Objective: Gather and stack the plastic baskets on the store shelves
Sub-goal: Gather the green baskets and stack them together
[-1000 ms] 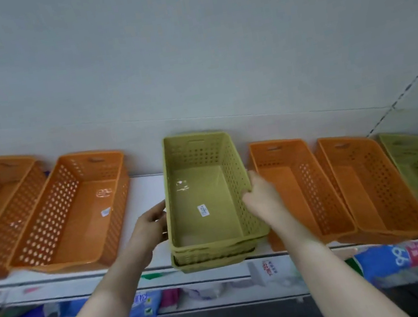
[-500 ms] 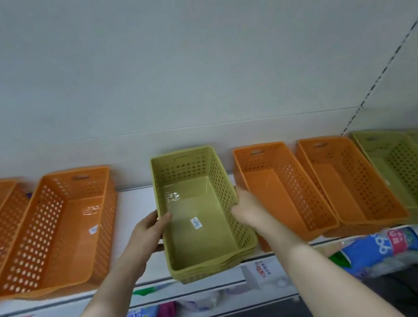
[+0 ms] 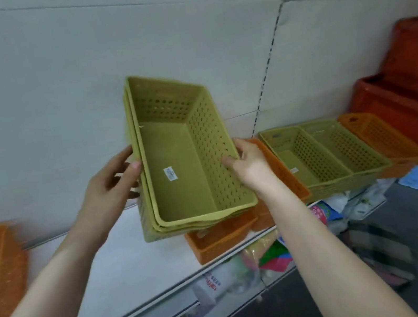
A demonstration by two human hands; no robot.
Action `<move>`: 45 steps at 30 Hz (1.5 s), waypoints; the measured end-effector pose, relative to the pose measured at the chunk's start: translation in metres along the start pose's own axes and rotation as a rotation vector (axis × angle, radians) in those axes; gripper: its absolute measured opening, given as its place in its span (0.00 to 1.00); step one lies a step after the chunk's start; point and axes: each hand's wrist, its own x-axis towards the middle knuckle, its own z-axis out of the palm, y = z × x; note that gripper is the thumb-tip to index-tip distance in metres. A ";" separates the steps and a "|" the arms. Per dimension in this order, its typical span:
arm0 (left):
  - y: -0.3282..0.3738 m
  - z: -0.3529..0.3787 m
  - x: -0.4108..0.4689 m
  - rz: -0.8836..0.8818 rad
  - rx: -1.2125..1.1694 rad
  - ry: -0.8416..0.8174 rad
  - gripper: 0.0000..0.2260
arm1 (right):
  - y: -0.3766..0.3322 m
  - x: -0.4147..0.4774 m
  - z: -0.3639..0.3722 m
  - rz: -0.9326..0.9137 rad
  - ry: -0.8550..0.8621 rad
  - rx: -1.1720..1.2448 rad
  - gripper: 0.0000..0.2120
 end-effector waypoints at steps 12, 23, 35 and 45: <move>-0.007 0.267 0.063 -0.013 0.038 -0.262 0.17 | 0.106 0.060 -0.247 -0.014 0.321 -0.332 0.13; -0.077 0.407 0.082 0.018 0.962 -0.541 0.29 | 0.183 0.132 -0.341 0.056 0.306 -0.288 0.17; -0.094 0.368 0.068 -0.077 1.198 -0.539 0.29 | 0.220 0.151 -0.281 0.210 -0.084 -0.400 0.15; -0.042 0.379 0.092 -0.286 0.486 -0.237 0.21 | 0.223 0.151 -0.245 0.182 -0.176 -0.376 0.20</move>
